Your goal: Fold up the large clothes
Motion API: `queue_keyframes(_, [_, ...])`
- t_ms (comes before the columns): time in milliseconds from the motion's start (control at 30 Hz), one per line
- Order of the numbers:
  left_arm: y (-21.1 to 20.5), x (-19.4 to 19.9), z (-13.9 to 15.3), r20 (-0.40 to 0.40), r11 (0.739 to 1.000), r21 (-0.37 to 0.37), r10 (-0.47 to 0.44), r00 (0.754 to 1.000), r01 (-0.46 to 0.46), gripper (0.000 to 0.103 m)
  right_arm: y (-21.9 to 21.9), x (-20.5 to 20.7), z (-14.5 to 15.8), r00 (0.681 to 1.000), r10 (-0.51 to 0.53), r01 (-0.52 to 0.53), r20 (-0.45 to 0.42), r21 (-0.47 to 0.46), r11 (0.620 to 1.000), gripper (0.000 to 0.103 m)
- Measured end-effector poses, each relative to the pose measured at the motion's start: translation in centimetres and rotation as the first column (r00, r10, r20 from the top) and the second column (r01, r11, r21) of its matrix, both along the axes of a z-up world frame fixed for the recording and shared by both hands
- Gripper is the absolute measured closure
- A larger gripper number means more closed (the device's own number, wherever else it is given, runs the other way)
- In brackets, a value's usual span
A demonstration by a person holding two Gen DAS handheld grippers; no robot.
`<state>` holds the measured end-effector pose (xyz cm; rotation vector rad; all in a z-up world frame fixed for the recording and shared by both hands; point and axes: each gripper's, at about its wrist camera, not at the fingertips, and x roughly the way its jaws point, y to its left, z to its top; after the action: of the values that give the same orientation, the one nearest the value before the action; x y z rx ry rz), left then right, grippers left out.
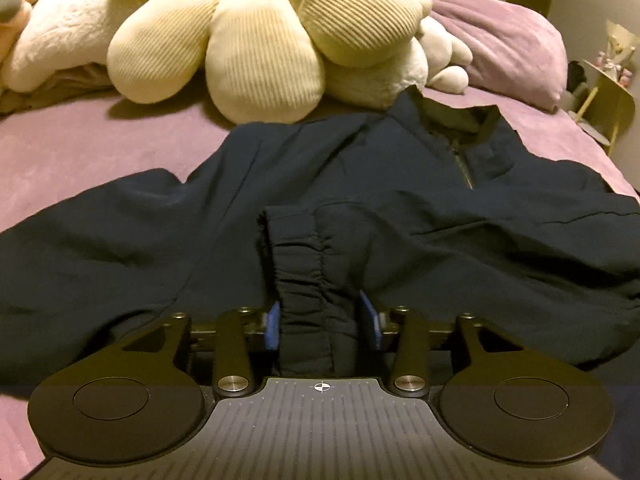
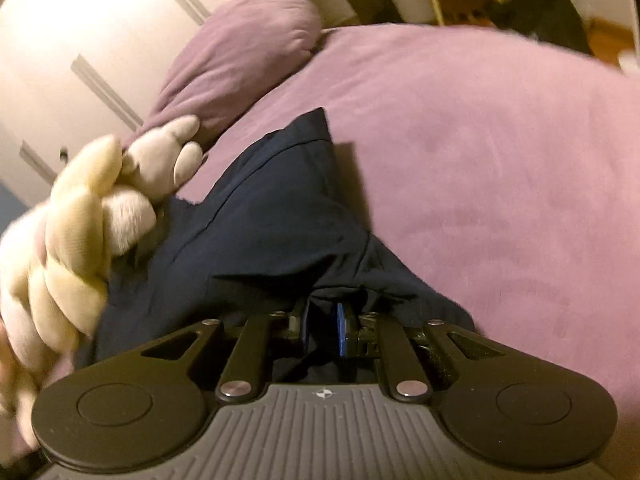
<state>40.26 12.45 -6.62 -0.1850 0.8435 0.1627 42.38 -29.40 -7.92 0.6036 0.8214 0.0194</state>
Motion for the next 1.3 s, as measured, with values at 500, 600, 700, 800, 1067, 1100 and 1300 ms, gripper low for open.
queue_keyframes(500, [-0.8,-0.1,-0.2,0.023,0.997,0.074,-0.033,0.999,0.031,0.046,7.9,0.5,2.0,0.973,0.221,-0.175,0.066,-0.413,0.894,0.089])
queue_keyframes(600, [-1.1,0.5,-0.5,0.025,0.997,0.079,-0.026,0.999,0.024,0.051,8.4,1.2,1.1,0.971,0.235,-0.185,0.043,-0.484,0.856,0.100])
queue_keyframes(700, [-1.2,1.2,-0.7,0.032,0.996,0.087,-0.020,0.999,0.017,0.053,8.4,1.7,0.8,0.972,0.233,-0.181,0.034,-0.527,0.831,0.103])
queue_keyframes(800, [-1.4,2.0,-1.1,0.034,0.993,0.111,-0.029,0.999,0.025,0.053,8.2,1.6,0.6,0.971,0.235,-0.172,0.040,-0.566,0.806,0.103])
queue_keyframes(1067, [-0.9,2.0,-1.4,0.030,0.992,0.128,-0.013,0.999,0.009,0.020,9.3,1.6,0.5,0.967,0.251,-0.175,0.037,-0.618,0.767,0.103])
queue_keyframes(1100, [-0.7,1.6,-1.2,0.038,0.993,0.117,-0.013,0.999,0.008,0.014,9.3,1.3,1.1,0.971,0.237,-0.164,0.039,-0.612,0.773,0.103])
queue_keyframes(1300, [1.4,-0.4,-0.5,0.047,1.000,0.018,0.020,0.999,-0.021,0.010,11.7,-1.1,3.0,0.951,0.281,-0.149,0.128,-0.607,0.781,0.084])
